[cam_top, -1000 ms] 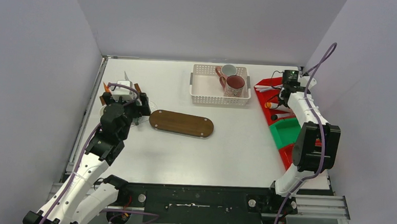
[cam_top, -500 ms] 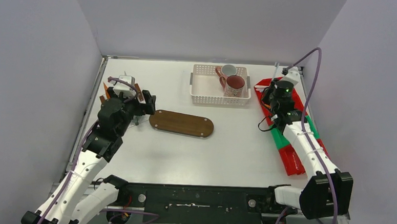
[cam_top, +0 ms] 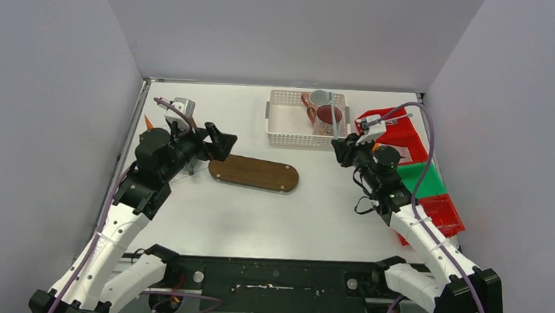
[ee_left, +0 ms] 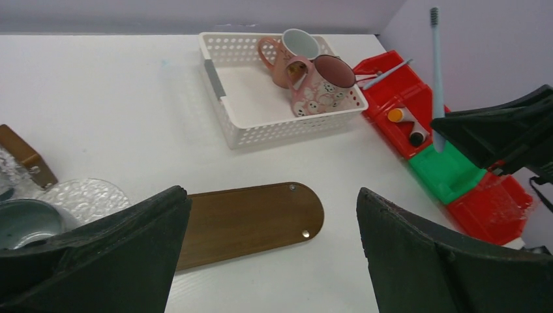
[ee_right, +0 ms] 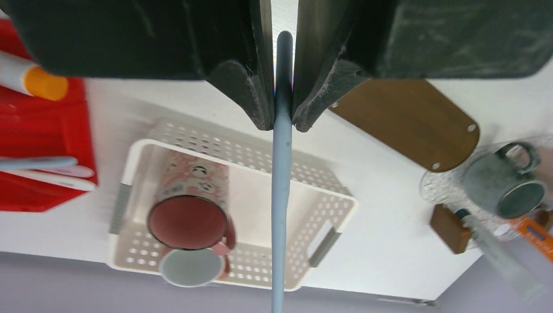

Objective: Prepare toiletry sets of a toothbrush and toothpaste on the tray
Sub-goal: Pick up the toothbrush from the storage box.

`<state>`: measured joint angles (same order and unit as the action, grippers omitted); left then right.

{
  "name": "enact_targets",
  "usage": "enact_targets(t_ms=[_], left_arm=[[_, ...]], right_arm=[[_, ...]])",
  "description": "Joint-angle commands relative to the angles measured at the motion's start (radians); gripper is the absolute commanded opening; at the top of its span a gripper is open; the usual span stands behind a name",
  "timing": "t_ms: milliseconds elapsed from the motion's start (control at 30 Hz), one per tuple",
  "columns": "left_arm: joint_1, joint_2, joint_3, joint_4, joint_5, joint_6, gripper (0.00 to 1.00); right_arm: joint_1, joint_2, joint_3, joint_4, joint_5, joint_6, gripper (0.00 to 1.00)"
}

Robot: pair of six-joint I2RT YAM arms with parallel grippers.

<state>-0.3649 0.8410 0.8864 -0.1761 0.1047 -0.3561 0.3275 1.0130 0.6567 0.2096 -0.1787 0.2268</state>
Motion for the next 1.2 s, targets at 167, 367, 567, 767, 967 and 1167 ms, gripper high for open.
enact_targets(t_ms=[167,367,567,767,967,1167], left_arm=[[-0.024,0.027,0.031,0.154,0.196,-0.205,0.97],[-0.061,0.054,-0.008,0.293,0.182,-0.326,0.97],[-0.137,0.087,-0.052,0.401,0.04,-0.399,0.97],[-0.233,0.154,-0.052,0.462,-0.094,-0.373,0.93],[-0.302,0.207,-0.071,0.542,-0.216,-0.358,0.84],[-0.362,0.25,-0.097,0.598,-0.328,-0.316,0.6]], right_arm=[[0.155,0.004,-0.097,0.395,-0.168,-0.102,0.0],[0.249,0.06,-0.112,0.52,-0.154,-0.141,0.0],[0.338,0.119,-0.108,0.587,-0.107,-0.207,0.0],[0.421,0.147,-0.094,0.606,-0.045,-0.258,0.0],[0.478,0.147,-0.085,0.605,0.02,-0.287,0.0],[0.495,0.149,-0.095,0.624,0.051,-0.293,0.0]])
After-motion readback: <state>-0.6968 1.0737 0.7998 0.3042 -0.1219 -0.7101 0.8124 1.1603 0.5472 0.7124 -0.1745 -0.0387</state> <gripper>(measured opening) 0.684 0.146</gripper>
